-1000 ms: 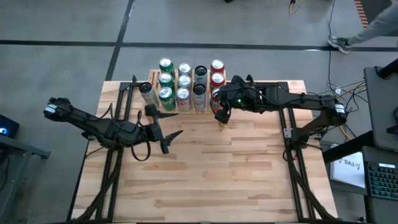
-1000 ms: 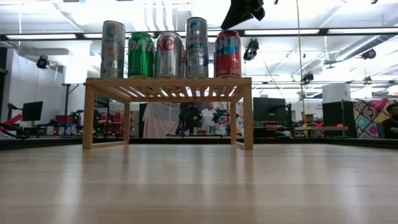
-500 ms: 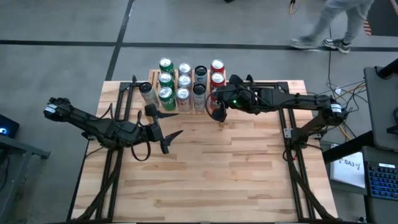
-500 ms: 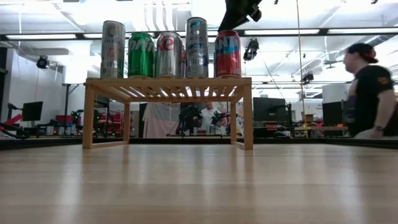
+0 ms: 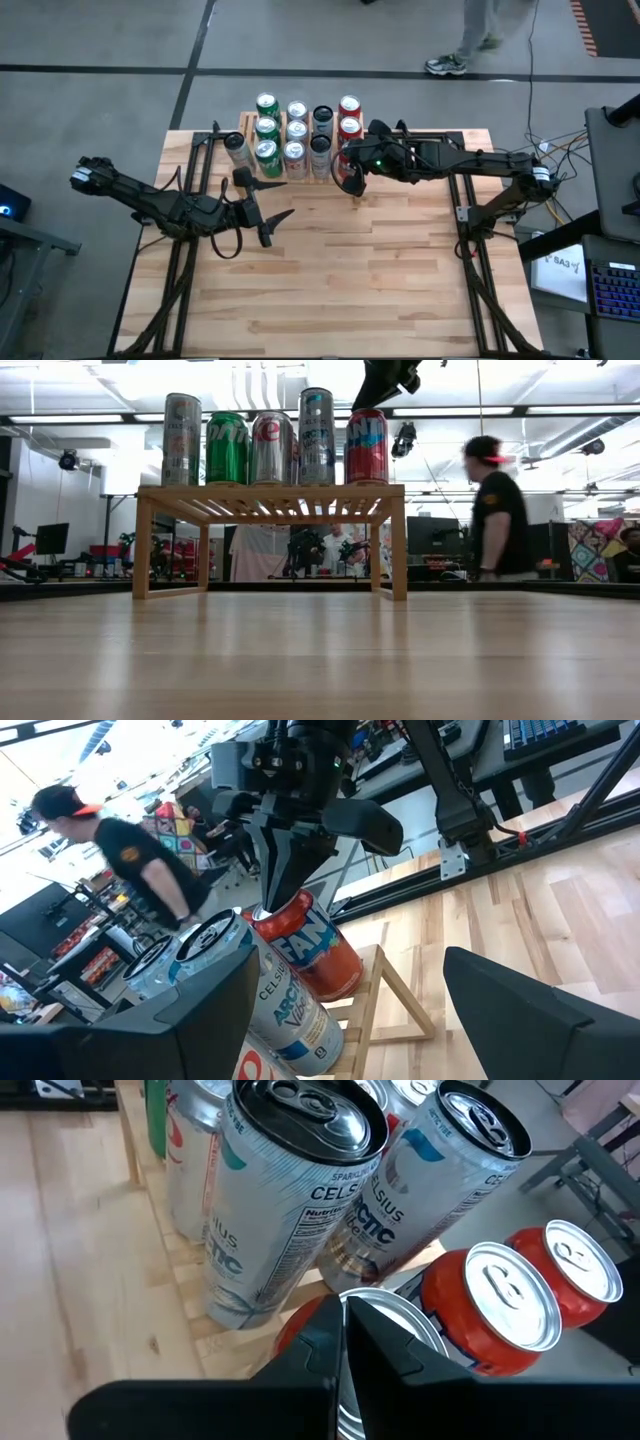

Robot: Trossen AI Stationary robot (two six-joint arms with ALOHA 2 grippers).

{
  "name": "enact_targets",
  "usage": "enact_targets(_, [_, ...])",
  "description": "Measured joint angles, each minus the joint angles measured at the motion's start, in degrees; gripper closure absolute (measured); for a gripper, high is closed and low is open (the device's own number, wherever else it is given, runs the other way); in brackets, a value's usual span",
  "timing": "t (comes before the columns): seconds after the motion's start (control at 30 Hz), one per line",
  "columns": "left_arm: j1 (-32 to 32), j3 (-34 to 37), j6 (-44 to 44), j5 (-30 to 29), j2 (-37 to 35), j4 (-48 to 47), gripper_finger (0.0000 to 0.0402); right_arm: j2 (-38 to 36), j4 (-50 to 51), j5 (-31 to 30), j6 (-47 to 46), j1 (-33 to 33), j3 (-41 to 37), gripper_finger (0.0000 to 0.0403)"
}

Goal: Place canned beverage on shelf
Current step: Put the orange soda can on the shelf, then adjust the white soda can

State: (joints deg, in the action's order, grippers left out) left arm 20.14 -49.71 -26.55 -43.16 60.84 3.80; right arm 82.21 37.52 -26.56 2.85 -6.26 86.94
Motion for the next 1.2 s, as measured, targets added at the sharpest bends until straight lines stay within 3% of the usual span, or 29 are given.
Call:
enact_targets(1.0, [0.02,0.0,0.23,-1.46,0.0,-0.05,0.01,-0.93,-0.91,0.04,3.39,0.13,0.0,0.0394])
enact_targets(1.2, [0.02,0.0,0.24,-1.46,0.0,-0.03,0.01,-2.23,-0.24,0.02,-0.38,0.13,2.48,0.0394])
